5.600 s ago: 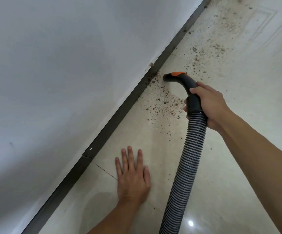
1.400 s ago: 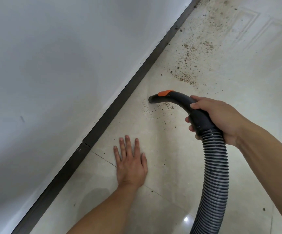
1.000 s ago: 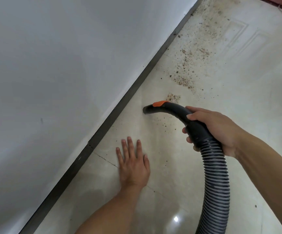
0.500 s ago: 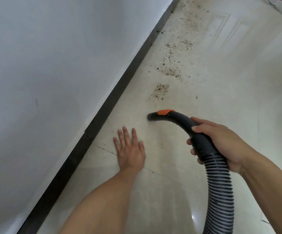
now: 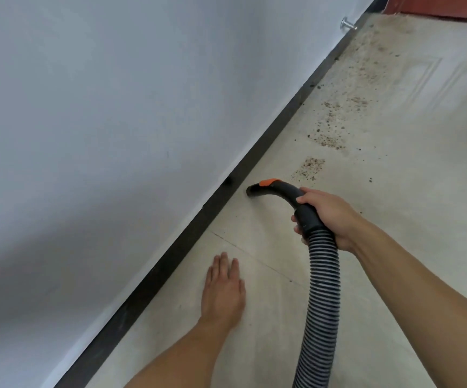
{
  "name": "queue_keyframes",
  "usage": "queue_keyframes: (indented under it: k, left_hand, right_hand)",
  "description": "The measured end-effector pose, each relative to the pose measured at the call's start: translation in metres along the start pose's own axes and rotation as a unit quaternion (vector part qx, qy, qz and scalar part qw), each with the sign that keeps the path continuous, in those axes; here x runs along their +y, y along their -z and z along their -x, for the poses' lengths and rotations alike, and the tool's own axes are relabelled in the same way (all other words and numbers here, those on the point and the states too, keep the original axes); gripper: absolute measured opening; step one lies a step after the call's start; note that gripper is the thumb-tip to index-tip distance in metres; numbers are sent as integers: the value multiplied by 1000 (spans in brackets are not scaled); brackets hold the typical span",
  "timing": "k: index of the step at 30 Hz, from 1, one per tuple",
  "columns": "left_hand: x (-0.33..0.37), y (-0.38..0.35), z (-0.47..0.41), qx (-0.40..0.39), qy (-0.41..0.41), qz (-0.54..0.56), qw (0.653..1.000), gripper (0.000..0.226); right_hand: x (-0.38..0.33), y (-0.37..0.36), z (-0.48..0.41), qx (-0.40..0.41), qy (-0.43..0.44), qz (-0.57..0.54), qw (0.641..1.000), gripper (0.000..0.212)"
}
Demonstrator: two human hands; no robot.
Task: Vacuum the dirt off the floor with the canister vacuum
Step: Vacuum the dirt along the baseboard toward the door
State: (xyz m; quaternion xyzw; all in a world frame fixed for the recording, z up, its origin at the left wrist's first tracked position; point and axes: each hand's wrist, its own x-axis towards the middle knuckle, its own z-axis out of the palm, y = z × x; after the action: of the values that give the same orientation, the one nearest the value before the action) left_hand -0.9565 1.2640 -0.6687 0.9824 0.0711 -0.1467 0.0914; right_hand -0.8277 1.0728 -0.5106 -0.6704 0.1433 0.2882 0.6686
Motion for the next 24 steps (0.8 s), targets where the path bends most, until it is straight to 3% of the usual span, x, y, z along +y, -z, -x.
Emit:
queue_keyframes:
  k: [9,24]
  left_hand:
    - [-29,3,36,-17,59,26,998,59]
    - [-60,-16,73,14,190,36,981,68]
  right_hand:
    - [9,-5,3,-43,-16,24,999,44]
    - [19,16,25,-181,-65,131,973,41]
